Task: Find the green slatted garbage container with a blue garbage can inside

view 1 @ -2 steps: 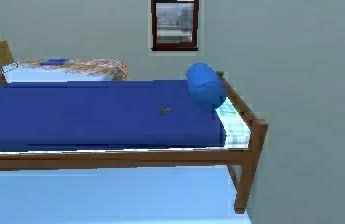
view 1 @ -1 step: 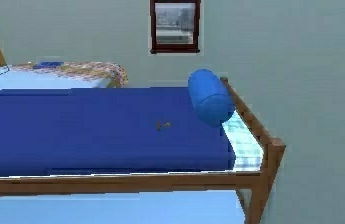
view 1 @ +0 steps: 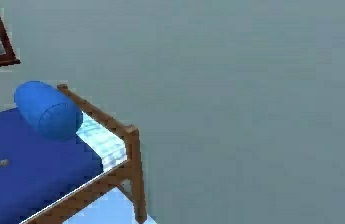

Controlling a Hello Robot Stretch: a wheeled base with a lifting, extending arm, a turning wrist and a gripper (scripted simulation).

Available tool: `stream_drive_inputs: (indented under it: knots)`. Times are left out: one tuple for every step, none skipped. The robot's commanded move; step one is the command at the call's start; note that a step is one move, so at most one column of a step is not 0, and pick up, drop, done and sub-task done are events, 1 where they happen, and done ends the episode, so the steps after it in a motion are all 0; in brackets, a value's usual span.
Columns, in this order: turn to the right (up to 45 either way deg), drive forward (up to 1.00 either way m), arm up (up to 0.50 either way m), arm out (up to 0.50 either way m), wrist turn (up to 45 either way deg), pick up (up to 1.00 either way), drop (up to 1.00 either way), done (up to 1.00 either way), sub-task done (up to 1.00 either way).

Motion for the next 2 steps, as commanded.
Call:
stream_drive_inputs:
  knots:
    - [45.0,0.0,0.0,0.0,0.0,0.0,0.0,0.0,0.0]
    - [45.0,0.0,0.0,0.0,0.0,0.0,0.0,0.0,0.0]
